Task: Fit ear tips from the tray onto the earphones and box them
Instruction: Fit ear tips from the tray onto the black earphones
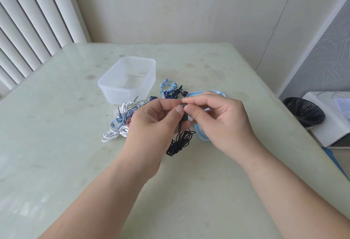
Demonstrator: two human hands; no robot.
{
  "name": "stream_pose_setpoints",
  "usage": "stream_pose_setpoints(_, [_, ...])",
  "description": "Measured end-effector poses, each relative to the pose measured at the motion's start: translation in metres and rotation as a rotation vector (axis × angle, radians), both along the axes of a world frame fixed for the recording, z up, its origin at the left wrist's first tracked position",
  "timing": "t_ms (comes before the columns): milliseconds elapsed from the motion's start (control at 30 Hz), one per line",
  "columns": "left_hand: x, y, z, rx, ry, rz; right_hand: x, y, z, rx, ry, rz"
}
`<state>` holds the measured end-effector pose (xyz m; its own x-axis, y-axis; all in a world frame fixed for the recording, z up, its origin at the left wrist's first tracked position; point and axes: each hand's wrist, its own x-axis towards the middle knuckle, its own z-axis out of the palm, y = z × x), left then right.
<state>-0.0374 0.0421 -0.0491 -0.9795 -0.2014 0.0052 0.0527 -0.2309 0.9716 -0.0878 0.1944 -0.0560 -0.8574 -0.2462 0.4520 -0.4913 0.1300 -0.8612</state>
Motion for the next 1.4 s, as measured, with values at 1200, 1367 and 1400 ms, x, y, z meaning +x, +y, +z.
stream_pose_setpoints(1200, [0.002,-0.012,0.013,-0.036,0.012,0.141,0.008,0.007,0.018,-0.049,-0.598,0.325])
stream_pose_setpoints(1367, [0.002,-0.009,0.015,-0.254,0.065,0.129,-0.001,0.009,0.014,-0.181,-0.638,0.091])
stream_pose_setpoints(1400, [0.002,-0.009,0.014,-0.290,0.047,0.107,-0.003,0.008,0.013,-0.211,-0.635,0.045])
